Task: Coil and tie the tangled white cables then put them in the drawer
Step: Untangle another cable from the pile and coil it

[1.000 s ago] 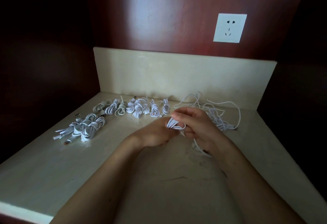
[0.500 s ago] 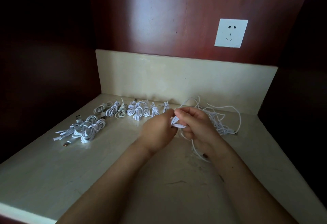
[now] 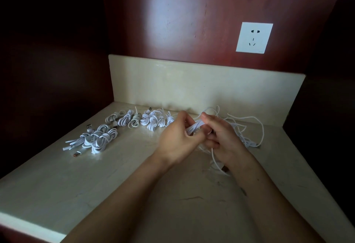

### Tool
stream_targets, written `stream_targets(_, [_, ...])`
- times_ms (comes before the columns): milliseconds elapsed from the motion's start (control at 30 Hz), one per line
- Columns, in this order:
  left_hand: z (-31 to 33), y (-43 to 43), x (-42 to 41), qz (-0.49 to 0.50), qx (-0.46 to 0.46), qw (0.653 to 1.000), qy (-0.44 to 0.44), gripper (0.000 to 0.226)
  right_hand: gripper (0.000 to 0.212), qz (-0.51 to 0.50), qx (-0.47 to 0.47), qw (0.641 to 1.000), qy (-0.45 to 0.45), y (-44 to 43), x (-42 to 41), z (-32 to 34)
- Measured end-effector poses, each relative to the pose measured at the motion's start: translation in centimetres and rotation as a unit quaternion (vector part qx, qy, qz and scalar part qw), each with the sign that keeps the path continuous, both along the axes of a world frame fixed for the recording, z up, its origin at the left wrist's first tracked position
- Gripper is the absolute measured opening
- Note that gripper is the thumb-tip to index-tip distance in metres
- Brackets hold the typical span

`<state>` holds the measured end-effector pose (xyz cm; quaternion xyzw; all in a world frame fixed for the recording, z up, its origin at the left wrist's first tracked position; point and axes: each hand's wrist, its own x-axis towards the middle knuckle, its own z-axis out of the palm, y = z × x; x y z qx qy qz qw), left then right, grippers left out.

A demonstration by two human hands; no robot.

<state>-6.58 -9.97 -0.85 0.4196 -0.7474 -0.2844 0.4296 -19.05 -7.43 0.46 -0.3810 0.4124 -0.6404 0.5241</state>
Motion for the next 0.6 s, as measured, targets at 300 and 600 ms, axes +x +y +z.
stream_targets(300, [-1.2,-2.2,0.3,-0.017,0.015,0.992,0.121,0.051,0.024,0.046,-0.004,0.998,0.035,0.0,0.1,-0.2])
stream_targets(600, [-1.7,-4.1,1.7,-0.086,0.069,0.986,0.122,0.041,0.015,0.045,0.031,0.995,0.081,0.2,-0.6,-0.6])
